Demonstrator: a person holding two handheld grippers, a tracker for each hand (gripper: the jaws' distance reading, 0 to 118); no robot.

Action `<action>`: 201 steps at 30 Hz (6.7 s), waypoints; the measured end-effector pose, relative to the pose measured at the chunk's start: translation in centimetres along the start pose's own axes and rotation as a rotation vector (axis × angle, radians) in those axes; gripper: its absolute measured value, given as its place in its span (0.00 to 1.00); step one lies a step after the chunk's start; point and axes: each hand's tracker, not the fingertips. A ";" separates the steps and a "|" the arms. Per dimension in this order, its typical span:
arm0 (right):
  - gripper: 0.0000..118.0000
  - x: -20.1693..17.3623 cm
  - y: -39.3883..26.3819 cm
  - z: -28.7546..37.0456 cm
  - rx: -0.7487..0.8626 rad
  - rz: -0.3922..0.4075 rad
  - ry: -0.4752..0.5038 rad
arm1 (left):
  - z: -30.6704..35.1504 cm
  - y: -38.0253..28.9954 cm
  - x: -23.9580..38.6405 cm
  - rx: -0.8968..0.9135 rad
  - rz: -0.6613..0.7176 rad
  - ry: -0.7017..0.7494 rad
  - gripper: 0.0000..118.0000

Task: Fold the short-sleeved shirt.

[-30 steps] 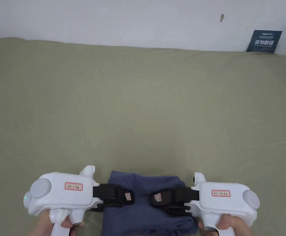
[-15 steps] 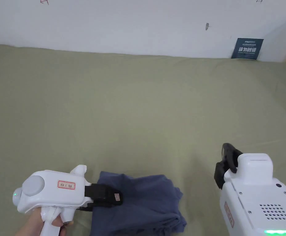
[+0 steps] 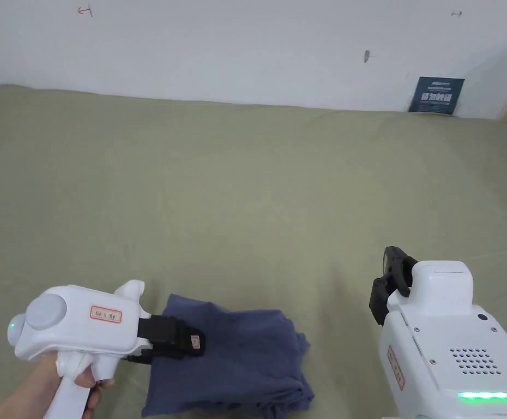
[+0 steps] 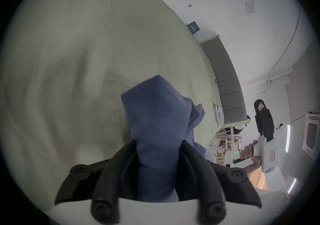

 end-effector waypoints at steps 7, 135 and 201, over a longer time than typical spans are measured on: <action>0.00 -8.1 1.0 -2.0 0.011 0.005 0.175 | 8.9 0.4 -3.7 0.060 0.017 0.103 0.25; 1.00 4.4 10.4 0.6 0.114 -0.064 0.075 | 2.2 -4.8 26.6 1.051 -0.605 0.725 1.00; 1.00 5.9 11.9 0.3 0.011 -0.137 0.118 | 3.7 -5.7 27.3 1.059 -0.594 0.688 1.00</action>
